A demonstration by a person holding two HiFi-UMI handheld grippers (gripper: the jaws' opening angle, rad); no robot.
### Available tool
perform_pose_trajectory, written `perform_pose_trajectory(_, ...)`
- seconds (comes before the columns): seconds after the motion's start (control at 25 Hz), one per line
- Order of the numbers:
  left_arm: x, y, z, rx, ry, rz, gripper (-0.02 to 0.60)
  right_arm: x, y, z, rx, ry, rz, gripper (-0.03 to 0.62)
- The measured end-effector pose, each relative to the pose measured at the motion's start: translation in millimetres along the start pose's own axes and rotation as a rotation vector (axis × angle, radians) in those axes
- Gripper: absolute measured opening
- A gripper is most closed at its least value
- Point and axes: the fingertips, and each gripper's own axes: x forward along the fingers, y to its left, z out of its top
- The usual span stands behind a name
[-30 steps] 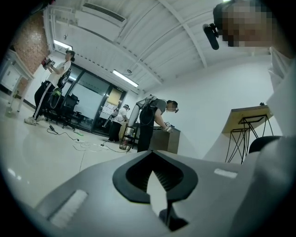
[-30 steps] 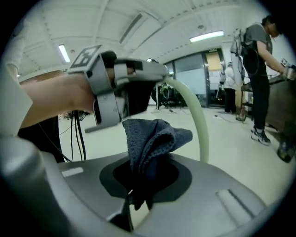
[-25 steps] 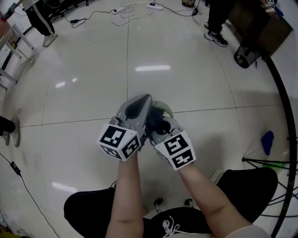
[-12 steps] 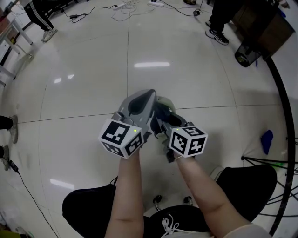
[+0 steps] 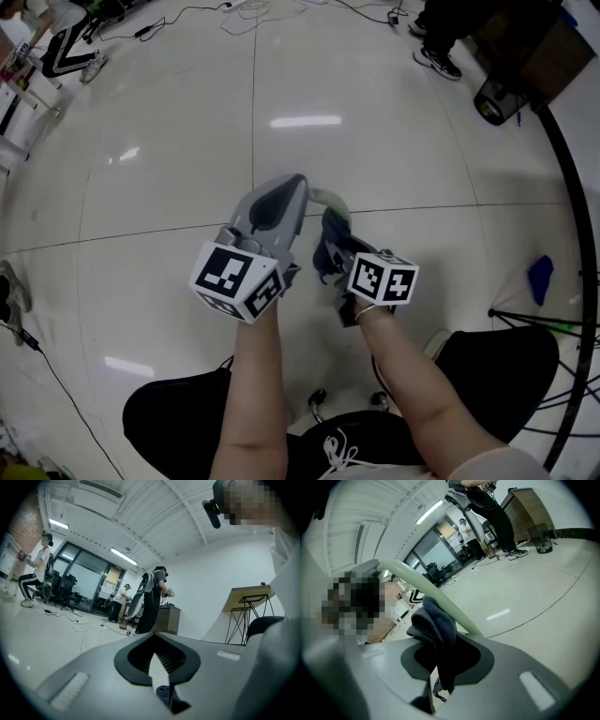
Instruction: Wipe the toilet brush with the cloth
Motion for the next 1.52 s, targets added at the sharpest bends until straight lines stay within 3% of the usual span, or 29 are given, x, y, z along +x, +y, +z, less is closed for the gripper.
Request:
perform_pose_trajectory(0.4, -2.9, 1.7, -0.2, 0.029, 0.018, 0.019, 0.006, 18.2, -60.1, -55.7, 0.073, 0.117, -0.099, 0.062)
perform_pose_trajectory(0.64, -2.0, -0.2, -1.1, 0.036, 0.014, 0.025, 0.006, 16.0, -54.4, -62.7, 0.134, 0.135, 0.010, 0.063)
perform_pose_trajectory(0.76, -3.7, 2.1, -2.7, 0.038, 0.029, 0.029, 0.006, 2.1, -25.3, -54.9, -0.049, 0.133, 0.099, 0.063)
perform_pose_trajectory(0.88, -7.5, 6.0, 0.7, 0.032, 0.021, 0.055, 0.006, -22.6, 9.6, -23.0, -0.321, 0.051, 0.161, 0.063)
perform_pose_trajectory(1.04, -27.5, 9.9, 23.4, 0.057, -0.050, 0.138, 0.006, -62.1, 42.1, 32.7, -0.564, -0.083, 0.115, 0.063)
perform_pose_trajectory(1.32, -63.0, -13.4, 49.2, 0.091, -0.088, 0.193, 0.006, -149.5, 66.6, 119.4, -0.580, -0.376, 0.076, 0.063)
perform_pose_trajectory(1.52, -79.1, -39.9, 49.9, 0.082, -0.101, 0.220, 0.006, -190.8, 41.3, 132.8, -0.536, -0.436, -0.025, 0.064)
